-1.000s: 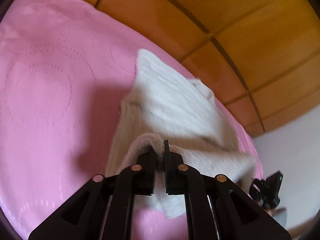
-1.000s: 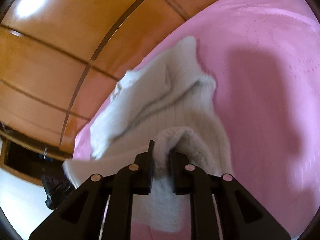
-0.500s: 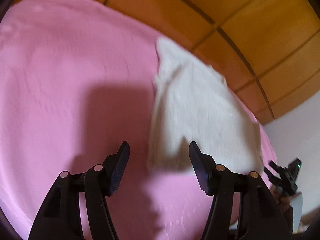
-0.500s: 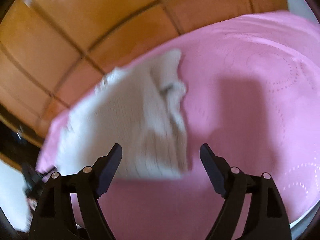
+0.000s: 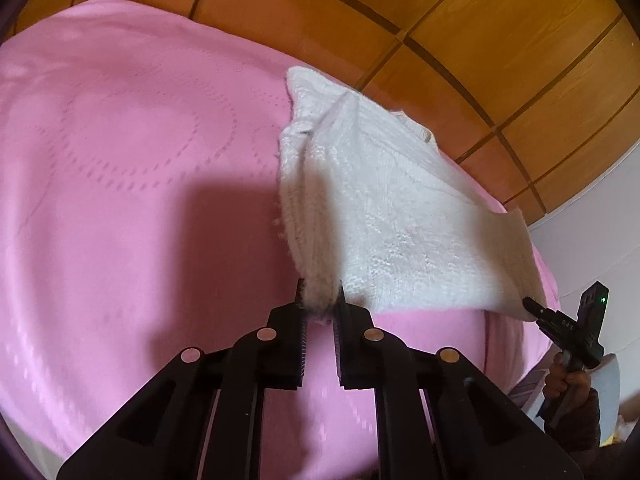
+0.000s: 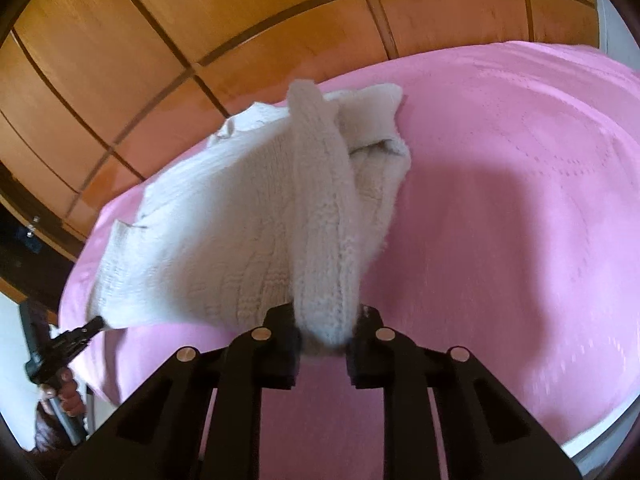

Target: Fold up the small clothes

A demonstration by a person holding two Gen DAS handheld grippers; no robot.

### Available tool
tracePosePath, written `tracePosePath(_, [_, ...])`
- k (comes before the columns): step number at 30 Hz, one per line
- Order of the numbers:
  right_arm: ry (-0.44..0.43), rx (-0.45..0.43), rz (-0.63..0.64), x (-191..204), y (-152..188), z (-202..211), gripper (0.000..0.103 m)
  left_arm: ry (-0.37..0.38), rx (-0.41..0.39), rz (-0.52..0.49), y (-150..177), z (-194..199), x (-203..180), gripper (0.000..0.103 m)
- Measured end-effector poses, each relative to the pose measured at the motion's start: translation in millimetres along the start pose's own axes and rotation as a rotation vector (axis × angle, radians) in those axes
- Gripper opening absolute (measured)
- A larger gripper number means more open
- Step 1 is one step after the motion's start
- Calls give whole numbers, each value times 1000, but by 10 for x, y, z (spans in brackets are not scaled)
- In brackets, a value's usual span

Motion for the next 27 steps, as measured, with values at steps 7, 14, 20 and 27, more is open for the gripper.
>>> tracePosePath(7, [1, 88, 32, -17, 551, 329, 14, 14, 44, 43, 483, 311, 127, 10])
tracePosePath(14, [88, 163, 35, -258, 836, 430, 25, -120, 76, 2, 754, 527, 190, 11])
tracePosePath(20, [82, -3, 117, 162, 227, 443, 33, -6, -65, -139, 213, 641, -424, 37])
tracePosePath(27, [17, 48, 303, 1063, 222, -359, 47, -36, 71, -282, 221, -264, -856, 37])
Point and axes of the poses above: each gripper's, at about its wrist camera, not at the fingertips, and z roughly against the way its jaws point, x to its left, y to its underside, the point moved 10 cm from there along -z, roughly the way its jaws point, and after that the axes turned 3 degrees about z, right-handed, at the moved point
